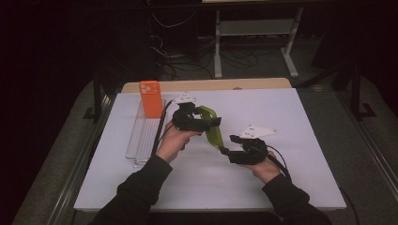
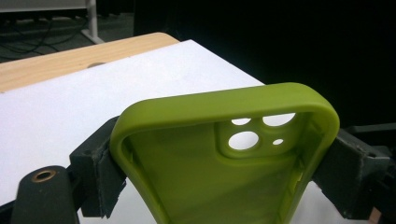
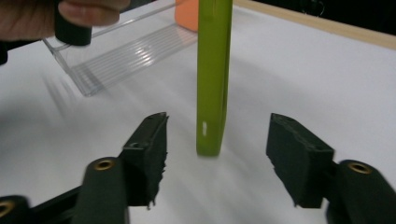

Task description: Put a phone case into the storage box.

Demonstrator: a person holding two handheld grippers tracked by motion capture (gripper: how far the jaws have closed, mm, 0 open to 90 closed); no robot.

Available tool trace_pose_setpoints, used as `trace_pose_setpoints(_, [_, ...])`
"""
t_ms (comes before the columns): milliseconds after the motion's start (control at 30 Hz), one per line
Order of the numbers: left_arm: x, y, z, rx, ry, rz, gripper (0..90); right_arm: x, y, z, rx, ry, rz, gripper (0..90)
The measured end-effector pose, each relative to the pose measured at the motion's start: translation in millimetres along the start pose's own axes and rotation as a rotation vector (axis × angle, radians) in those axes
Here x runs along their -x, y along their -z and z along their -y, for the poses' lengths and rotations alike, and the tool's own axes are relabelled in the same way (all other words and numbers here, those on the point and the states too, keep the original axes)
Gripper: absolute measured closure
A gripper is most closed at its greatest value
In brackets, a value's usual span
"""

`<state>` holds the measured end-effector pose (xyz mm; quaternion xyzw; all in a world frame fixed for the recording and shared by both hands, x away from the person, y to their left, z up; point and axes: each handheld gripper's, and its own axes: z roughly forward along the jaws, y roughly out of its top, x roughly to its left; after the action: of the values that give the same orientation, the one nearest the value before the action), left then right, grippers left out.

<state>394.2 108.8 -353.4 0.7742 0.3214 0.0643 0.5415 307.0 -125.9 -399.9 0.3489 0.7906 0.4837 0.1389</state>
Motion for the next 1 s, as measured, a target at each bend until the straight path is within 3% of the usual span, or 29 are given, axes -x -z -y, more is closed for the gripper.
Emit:
trace_pose_setpoints(200, [-0.2, 5.7, -12.2, 0.005, -0.005, -0.035, 14.0, 10.4, 13.8, 10.6, -0.043, -0.001, 0.008, 19.4])
trace_pose_setpoints(367, [-7.0, 17.0, -27.9, 0.024, 0.0, -0.064, 14.1, 21.7, 26.5, 24.1, -0.065, -0.036, 0.031, 9.4])
trace_pose_setpoints(533, [-15.2, 34.5, -45.5, 0.053, -0.016, -0.115, 14.1, 23.8, 32.3, 31.9, -0.07, -0.008, 0.035, 1.1])
trace_pose_setpoints(667, [-26.6, 54.2, -58.8, 0.078, -0.026, -0.175, 14.1, 24.2, 36.1, 38.8, -0.076, 0.005, 0.054, 0.3])
trace_pose_setpoints(1000, [-64.2, 104.7, -78.0, 0.118, 0.004, -0.348, 14.1, 27.5, 42.6, 50.9, -0.101, 0.013, 0.082, 0.0])
